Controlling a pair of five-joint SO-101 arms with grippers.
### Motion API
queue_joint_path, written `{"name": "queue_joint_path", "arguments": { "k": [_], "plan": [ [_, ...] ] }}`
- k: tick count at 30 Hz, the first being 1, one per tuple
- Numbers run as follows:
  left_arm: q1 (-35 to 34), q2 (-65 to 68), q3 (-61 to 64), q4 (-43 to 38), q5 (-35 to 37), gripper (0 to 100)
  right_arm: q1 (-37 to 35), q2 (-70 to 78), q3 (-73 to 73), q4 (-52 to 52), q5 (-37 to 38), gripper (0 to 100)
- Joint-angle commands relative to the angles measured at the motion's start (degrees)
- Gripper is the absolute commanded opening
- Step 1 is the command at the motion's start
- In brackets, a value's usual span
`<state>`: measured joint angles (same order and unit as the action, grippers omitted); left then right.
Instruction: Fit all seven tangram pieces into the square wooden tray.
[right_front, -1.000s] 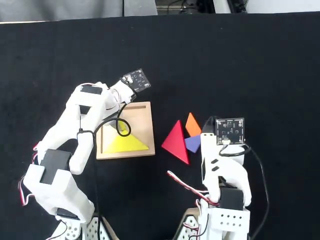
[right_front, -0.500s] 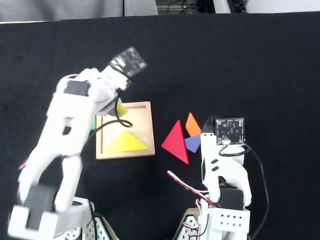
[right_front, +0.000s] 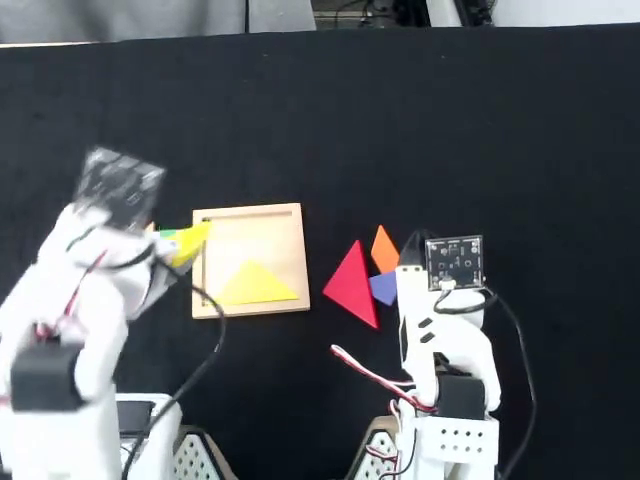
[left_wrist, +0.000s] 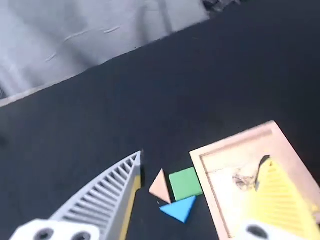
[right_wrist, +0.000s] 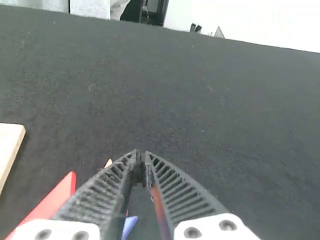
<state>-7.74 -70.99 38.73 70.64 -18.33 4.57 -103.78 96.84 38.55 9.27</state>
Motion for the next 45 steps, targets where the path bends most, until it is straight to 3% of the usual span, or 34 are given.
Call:
{"name": "queue_joint_path", "arguments": {
  "k": [1, 5, 12, 17, 25, 31, 36, 42, 45],
  "plan": [
    [-4.18, -9.32, 8.22, 0.26, 8.53, 36, -0.97, -4.26, -0.31, -2.02, -0.44, 1.5],
    [-4.88, -18.20, 21.14, -3.16, 14.59, 36, -0.97, -4.26, -0.31, -1.93, -0.44, 1.5],
    [-4.97, -28.57, 46.11, -18.11, 21.54, 36, -1.05, -4.26, -0.31, -1.93, -0.44, 1.5],
    [-4.53, -33.05, 52.26, -18.64, 21.89, 36, -1.14, -4.26, -0.31, -2.29, -0.97, 1.6],
    [-4.18, -33.58, 57.36, -18.81, 21.36, 36, -4.92, -4.26, -0.40, -2.37, -2.29, 1.6],
    [-6.90, -33.58, 56.84, -15.38, 17.05, 35, -5.10, -4.26, -2.68, 1.32, -2.11, 3.8],
    [-6.90, -33.58, 56.84, -15.47, 16.97, 21, -5.45, -4.18, -7.69, 6.86, -1.32, 14.8],
    [-6.90, -33.58, 55.96, -15.47, 16.62, 3, -5.45, -3.74, -12.35, 12.31, -1.23, 15.5],
    [-6.99, -33.58, 55.87, -15.47, 16.62, 4, -5.45, -3.65, -15.78, 15.03, 1.23, 15.5]
  ]
}}
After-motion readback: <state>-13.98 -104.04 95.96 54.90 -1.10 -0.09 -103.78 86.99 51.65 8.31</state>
